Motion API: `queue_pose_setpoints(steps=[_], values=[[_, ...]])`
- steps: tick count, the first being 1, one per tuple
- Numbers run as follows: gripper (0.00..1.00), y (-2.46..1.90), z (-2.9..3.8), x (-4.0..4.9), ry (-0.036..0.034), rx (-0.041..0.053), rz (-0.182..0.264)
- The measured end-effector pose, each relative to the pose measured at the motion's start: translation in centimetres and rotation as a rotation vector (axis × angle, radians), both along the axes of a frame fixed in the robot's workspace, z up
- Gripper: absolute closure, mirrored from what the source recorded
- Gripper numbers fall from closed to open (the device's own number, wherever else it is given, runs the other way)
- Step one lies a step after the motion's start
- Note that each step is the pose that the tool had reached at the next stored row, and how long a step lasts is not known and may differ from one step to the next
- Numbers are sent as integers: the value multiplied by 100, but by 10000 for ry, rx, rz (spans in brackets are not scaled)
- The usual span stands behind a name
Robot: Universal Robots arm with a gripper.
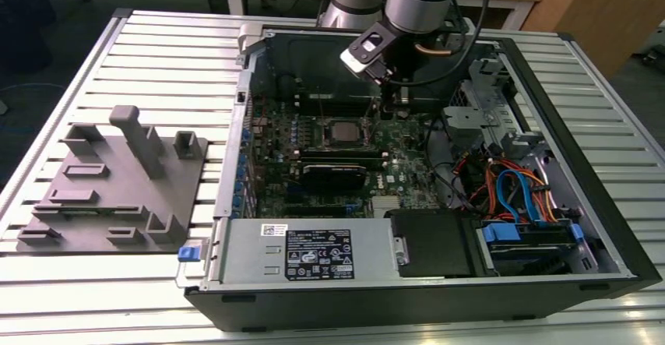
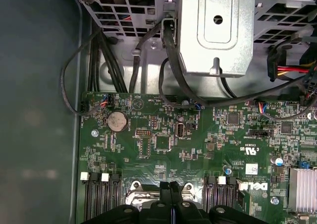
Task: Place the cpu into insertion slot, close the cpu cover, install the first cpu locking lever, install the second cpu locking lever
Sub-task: 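Close the cpu cover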
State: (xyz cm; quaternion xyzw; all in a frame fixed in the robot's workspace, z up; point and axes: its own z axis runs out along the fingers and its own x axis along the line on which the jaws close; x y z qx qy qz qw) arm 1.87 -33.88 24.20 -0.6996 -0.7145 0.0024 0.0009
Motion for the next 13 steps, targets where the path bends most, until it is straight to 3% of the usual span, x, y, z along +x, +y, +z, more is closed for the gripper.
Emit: queue_pose_setpoints(steps=[13], values=[[90, 0, 0, -75, 0, 0, 0]])
